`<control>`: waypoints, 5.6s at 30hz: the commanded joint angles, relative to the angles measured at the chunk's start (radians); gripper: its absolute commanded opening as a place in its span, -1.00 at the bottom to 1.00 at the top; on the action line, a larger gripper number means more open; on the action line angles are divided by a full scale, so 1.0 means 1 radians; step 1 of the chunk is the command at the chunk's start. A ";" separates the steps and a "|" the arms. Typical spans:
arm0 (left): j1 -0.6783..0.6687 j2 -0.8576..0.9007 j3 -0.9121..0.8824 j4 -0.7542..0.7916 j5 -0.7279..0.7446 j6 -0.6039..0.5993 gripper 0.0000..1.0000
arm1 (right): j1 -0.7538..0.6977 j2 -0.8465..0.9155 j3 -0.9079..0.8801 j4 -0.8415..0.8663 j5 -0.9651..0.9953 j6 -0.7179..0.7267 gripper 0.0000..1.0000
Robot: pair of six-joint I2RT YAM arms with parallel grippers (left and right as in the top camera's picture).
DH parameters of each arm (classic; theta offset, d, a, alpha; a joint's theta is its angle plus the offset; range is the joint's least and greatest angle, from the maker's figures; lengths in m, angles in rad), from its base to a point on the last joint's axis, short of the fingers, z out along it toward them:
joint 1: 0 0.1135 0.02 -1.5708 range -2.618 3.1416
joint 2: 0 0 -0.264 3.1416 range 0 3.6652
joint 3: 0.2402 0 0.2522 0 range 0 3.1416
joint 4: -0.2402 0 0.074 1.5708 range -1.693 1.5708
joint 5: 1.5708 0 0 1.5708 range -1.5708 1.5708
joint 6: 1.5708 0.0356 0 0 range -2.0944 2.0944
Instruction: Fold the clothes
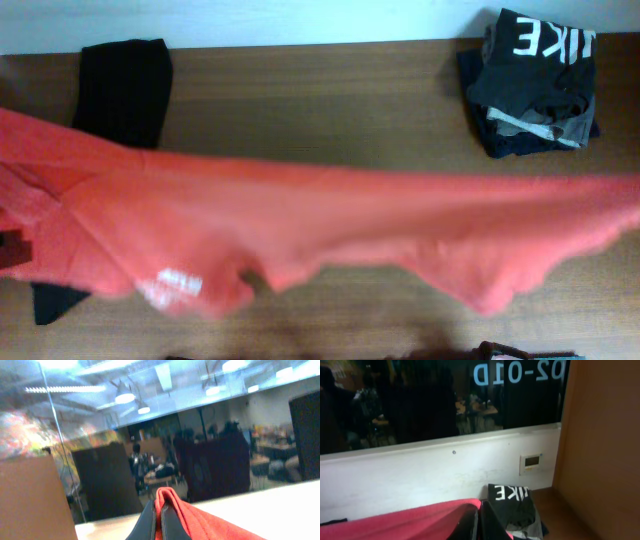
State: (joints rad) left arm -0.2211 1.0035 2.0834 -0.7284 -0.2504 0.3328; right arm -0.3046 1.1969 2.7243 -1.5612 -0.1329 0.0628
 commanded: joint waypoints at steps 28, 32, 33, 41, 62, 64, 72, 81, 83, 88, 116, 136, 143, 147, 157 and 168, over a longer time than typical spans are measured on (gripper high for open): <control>0.017 0.869 -0.005 -0.196 -0.007 0.023 -0.99 | 0.152 0.676 -0.666 0.343 -0.200 -0.136 -0.92; 0.038 0.987 -0.005 -0.109 -0.006 0.019 -0.99 | 0.194 0.810 -0.666 0.499 -0.196 -0.132 -0.92; 0.044 1.014 -0.005 -0.081 -0.004 0.020 -0.99 | 0.201 0.839 -0.666 0.537 -0.190 -0.115 -0.92; 0.099 1.207 -0.005 0.265 0.031 0.020 -0.99 | 0.215 0.995 -0.666 0.826 -0.170 -0.050 -0.93; 0.109 1.326 -0.005 0.371 -0.014 0.020 -0.99 | 0.212 1.017 -0.666 0.781 -0.091 -0.058 -0.92; 0.109 1.321 -0.005 0.286 -0.019 0.020 -0.99 | 0.212 1.016 -0.666 0.735 -0.092 -0.058 -0.92; 0.108 1.256 -0.005 -0.013 -0.019 0.020 -0.99 | 0.196 1.014 -0.665 0.546 -0.095 -0.058 -0.92; 0.106 1.160 -0.005 -0.255 0.051 0.019 -0.99 | 0.159 0.969 -0.664 0.376 -0.098 -0.059 -0.92; 0.106 1.152 -0.005 -0.304 0.091 0.019 -0.99 | 0.152 0.961 -0.664 0.341 -0.098 -0.059 -0.92; 0.106 1.157 -0.005 -0.421 0.194 0.019 -0.99 | 0.145 0.964 -0.664 0.274 -0.098 -0.068 -0.92; 0.113 1.164 -0.177 -0.487 0.254 0.020 -0.63 | 0.145 0.969 -0.756 0.165 -0.039 -0.113 -0.19; 0.113 0.892 0.016 -0.635 0.278 -0.222 0.10 | 0.146 0.783 -0.362 -0.138 -0.099 -0.026 -0.21; 0.113 0.793 0.016 -0.692 0.442 -0.322 -0.01 | 0.147 0.547 -0.372 -0.138 -0.092 0.077 -0.21; 0.113 0.787 0.013 -0.776 0.441 -0.322 -0.01 | 0.162 0.385 -0.458 -0.138 -0.088 0.158 -0.20; 0.103 0.787 -0.149 -0.825 0.475 -0.321 -0.03 | 0.189 0.055 -0.981 -0.137 -0.001 0.317 -0.20; -0.050 0.751 -0.568 -0.703 0.601 -0.365 0.06 | 0.189 0.035 -1.337 0.036 0.010 0.282 -0.18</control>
State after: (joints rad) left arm -0.2295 1.7912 1.5997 -1.4387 0.3145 0.0059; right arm -0.1223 1.2400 1.4334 -1.5486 -0.1463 0.3584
